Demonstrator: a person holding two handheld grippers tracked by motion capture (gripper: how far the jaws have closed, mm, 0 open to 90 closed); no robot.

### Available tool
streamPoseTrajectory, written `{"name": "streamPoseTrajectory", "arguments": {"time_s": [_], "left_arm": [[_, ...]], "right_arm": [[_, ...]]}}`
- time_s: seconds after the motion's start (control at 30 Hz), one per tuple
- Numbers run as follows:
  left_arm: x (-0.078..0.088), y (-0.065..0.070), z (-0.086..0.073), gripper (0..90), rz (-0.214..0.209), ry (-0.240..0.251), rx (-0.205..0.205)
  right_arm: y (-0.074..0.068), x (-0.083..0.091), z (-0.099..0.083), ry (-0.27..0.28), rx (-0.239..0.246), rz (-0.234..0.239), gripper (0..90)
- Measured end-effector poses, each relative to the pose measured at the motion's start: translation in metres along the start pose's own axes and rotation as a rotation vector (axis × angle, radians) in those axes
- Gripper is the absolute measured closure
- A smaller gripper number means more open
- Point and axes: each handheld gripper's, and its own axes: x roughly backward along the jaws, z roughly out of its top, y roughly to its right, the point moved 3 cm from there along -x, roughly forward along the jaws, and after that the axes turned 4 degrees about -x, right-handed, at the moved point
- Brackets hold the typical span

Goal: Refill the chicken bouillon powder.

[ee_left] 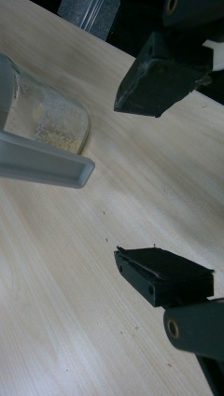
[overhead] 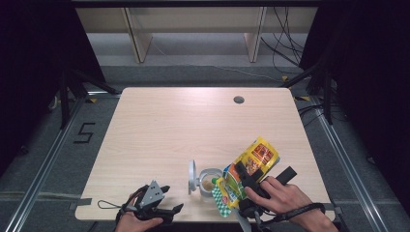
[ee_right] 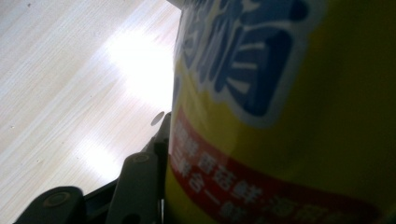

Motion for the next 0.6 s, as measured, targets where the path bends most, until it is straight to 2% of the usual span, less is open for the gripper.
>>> {"name": "streamPoseTrajectory", "arguments": {"time_s": [0.03,0.07,0.13,0.2,0.27,0.3,0.37,0.4,0.43,0.47,0.53,0.6], "left_arm": [[-0.0007,0.0025,0.0002,23.2,-0.010,0.014,0.030],[-0.0007,0.0028,0.0001,23.2,-0.009,0.014,0.035],[-0.0008,0.0025,0.0002,23.2,-0.009,0.014,0.032],[0.0002,-0.0009,0.0000,23.2,0.002,-0.007,-0.013],[-0.0002,0.0010,0.0002,23.2,-0.005,0.004,0.011],[0.0003,-0.0001,-0.0001,23.2,-0.001,-0.004,-0.003],[-0.0010,0.0027,0.0002,23.2,-0.006,0.018,0.037],[-0.0011,0.0028,0.0003,23.2,-0.006,0.020,0.040],[-0.0007,0.0026,0.0002,23.2,-0.007,0.015,0.032],[-0.0002,0.0012,0.0001,23.2,-0.004,0.005,0.013],[0.0000,0.0003,0.0000,23.2,-0.003,-0.002,0.003],[-0.0003,0.0006,0.0002,23.2,-0.003,0.006,0.008]], "right_arm": [[0.0004,0.0004,0.0000,-0.002,0.005,0.005,59.0],[0.0002,0.0002,-0.0001,0.003,0.005,0.006,59.0],[-0.0008,0.0013,-0.0007,-0.003,-0.006,-0.007,59.0],[-0.0006,0.0019,-0.0015,-0.003,-0.002,-0.004,59.0],[-0.0010,0.0020,-0.0021,-0.009,-0.014,0.002,59.0],[-0.0008,0.0018,-0.0025,-0.010,-0.007,0.001,58.9],[0.0004,0.0016,-0.0031,-0.009,0.011,0.007,59.0],[0.0001,0.0011,-0.0034,-0.003,0.010,0.006,59.0],[-0.0023,0.0018,-0.0040,-0.016,-0.019,0.009,59.0],[-0.0011,0.0018,-0.0038,-0.007,-0.003,-0.002,59.0],[-0.0006,0.0016,-0.0038,-0.002,0.004,0.005,59.0],[-0.0018,0.0019,-0.0041,-0.007,-0.006,0.001,59.0]]}}
